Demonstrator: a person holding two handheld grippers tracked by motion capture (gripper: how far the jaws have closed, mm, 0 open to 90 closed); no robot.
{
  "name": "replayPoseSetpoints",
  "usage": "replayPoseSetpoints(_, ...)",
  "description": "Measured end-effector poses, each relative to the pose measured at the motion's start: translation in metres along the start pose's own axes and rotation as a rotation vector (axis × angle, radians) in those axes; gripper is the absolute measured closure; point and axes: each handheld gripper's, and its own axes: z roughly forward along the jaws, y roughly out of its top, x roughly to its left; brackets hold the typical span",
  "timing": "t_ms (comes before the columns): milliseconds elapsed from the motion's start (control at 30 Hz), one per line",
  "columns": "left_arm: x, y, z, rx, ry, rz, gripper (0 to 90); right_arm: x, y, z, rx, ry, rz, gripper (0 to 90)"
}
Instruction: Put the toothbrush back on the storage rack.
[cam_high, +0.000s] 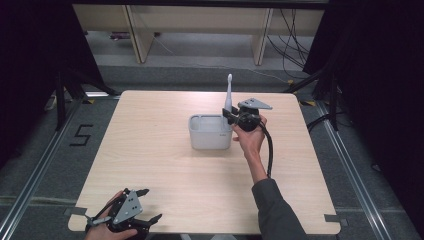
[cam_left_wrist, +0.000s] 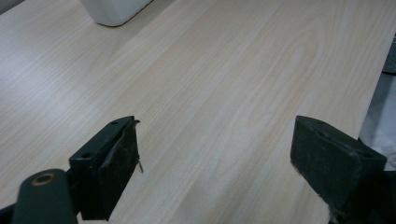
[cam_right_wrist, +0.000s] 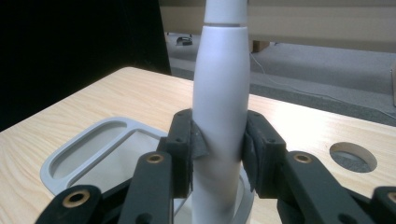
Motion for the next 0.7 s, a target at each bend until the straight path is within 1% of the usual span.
replayPoseSetpoints(33,0.0001,0.0000,0.0000,0.001,-0.001,0.001,14.7,0.0007,-0.0002,-0.0001,0.008,-0.001,0.008,66.3)
replayPoseSetpoints(67,0.0014,0.0000,-0.0009,0.013,0.002,0.022,14.7,0.0010,-0.0004,0.0001,0.009,-0.002,0.007,66.3)
replayPoseSetpoints(100,0.0011,-0.0001,-0.0006,0.009,0.005,0.018,14.8,0.0009,-0.0007,0.0003,0.009,0.003,0.005,66.4)
replayPoseSetpoints(133,0.0018,0.0003,-0.0014,0.019,0.000,0.026,14.8,0.0004,-0.0011,0.0007,0.006,-0.002,-0.006,66.3)
replayPoseSetpoints(167,-0.0002,0.0000,0.0000,-0.003,0.002,-0.001,14.7,0.0014,-0.0015,0.0005,0.021,-0.001,0.010,66.3)
replayPoseSetpoints(233,0.0000,0.0000,0.0001,-0.001,0.003,0.002,14.7,0.0015,-0.0028,0.0004,0.026,-0.003,0.019,66.4)
replayPoseSetpoints(267,0.0013,0.0000,-0.0008,0.011,0.004,0.020,14.7,0.0023,-0.0030,-0.0001,0.030,-0.006,0.027,66.3)
replayPoseSetpoints(300,0.0013,0.0000,-0.0009,0.012,0.004,0.020,14.7,0.0002,-0.0038,0.0009,0.030,0.000,0.009,66.4)
replayPoseSetpoints(333,0.0013,0.0001,-0.0010,0.012,0.003,0.021,14.7,0.0002,-0.0044,0.0008,0.038,-0.006,0.007,66.3)
replayPoseSetpoints(367,0.0000,0.0000,-0.0001,0.002,0.000,0.002,14.7,0.0002,-0.0046,0.0009,0.039,-0.006,0.008,66.4)
replayPoseSetpoints(400,-0.0004,-0.0003,0.0007,-0.007,0.005,-0.001,14.8,-0.0005,-0.0050,0.0007,0.040,-0.016,-0.005,66.4)
replayPoseSetpoints(433,0.0013,0.0001,-0.0008,0.014,0.004,0.022,14.7,0.0003,-0.0058,0.0012,0.044,-0.003,0.016,66.4)
replayPoseSetpoints(467,-0.0003,-0.0002,0.0005,-0.005,0.004,-0.001,14.7,0.0006,-0.0064,0.0016,0.045,-0.011,0.016,66.4)
replayPoseSetpoints(533,0.0000,-0.0001,0.0001,-0.001,0.000,0.002,14.7,0.0008,-0.0065,0.0015,0.052,-0.012,0.015,66.4)
replayPoseSetpoints(567,-0.0001,-0.0001,0.0003,-0.002,0.001,0.000,14.7,0.0002,-0.0066,0.0020,0.051,-0.019,-0.004,66.4)
replayPoseSetpoints(600,0.0012,0.0000,-0.0007,0.011,0.003,0.018,14.8,0.0006,-0.0076,0.0026,0.051,-0.024,-0.008,66.4)
replayPoseSetpoints(633,0.0012,0.0000,-0.0007,0.011,0.003,0.018,14.8,0.0006,-0.0076,0.0026,0.051,-0.024,-0.008,66.4)
replayPoseSetpoints(667,0.0016,0.0002,-0.0010,0.014,-0.001,0.020,14.8,0.0008,-0.0084,0.0029,0.049,-0.022,0.004,66.4)
replayPoseSetpoints(700,0.0010,0.0000,-0.0007,0.006,0.010,0.021,14.7,0.0007,-0.0090,0.0031,0.050,-0.019,0.006,66.4)
